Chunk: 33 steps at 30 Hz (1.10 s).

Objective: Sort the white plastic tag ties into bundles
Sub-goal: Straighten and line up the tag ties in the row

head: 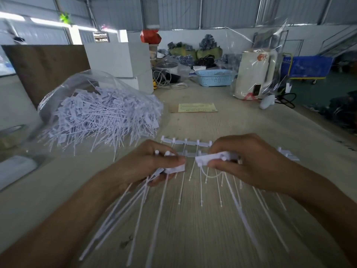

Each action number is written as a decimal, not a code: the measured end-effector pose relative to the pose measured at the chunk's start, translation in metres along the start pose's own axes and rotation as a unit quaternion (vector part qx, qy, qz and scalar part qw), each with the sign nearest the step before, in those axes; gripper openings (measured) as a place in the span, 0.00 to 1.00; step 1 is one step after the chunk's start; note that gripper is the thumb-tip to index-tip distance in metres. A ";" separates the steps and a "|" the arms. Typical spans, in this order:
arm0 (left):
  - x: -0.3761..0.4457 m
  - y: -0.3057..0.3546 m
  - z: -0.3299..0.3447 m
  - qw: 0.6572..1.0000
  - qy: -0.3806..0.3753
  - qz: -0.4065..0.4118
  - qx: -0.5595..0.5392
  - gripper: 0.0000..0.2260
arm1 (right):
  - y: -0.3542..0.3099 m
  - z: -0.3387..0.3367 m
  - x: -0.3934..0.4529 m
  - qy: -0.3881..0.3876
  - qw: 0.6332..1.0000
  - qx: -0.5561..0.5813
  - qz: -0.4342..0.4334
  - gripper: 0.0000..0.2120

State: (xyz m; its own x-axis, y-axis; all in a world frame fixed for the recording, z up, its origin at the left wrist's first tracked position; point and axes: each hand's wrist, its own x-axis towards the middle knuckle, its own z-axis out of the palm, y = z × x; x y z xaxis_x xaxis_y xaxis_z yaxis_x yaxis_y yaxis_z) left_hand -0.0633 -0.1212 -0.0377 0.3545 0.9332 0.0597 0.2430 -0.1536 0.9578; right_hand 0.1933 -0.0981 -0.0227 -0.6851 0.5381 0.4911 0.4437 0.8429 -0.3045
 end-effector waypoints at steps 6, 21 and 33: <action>0.005 0.003 0.024 0.995 0.019 0.079 0.059 0.08 | 0.011 0.004 -0.003 -0.086 0.966 0.224 0.097 0.05; 0.004 0.007 0.024 0.998 -0.036 -0.017 0.041 0.11 | 0.002 0.004 -0.003 -0.195 0.949 0.217 0.117 0.05; -0.003 0.003 0.017 0.993 -0.081 -0.076 0.037 0.08 | -0.002 -0.006 -0.007 -0.142 0.986 0.068 -0.051 0.07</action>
State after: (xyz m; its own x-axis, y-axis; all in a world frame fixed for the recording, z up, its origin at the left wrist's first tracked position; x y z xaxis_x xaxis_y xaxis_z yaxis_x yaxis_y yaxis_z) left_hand -0.0483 -0.1295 -0.0396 0.4477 0.8838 -0.1359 0.3689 -0.0441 0.9284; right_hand 0.2004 -0.1039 -0.0209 -0.8644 0.4157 0.2827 0.2965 0.8757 -0.3810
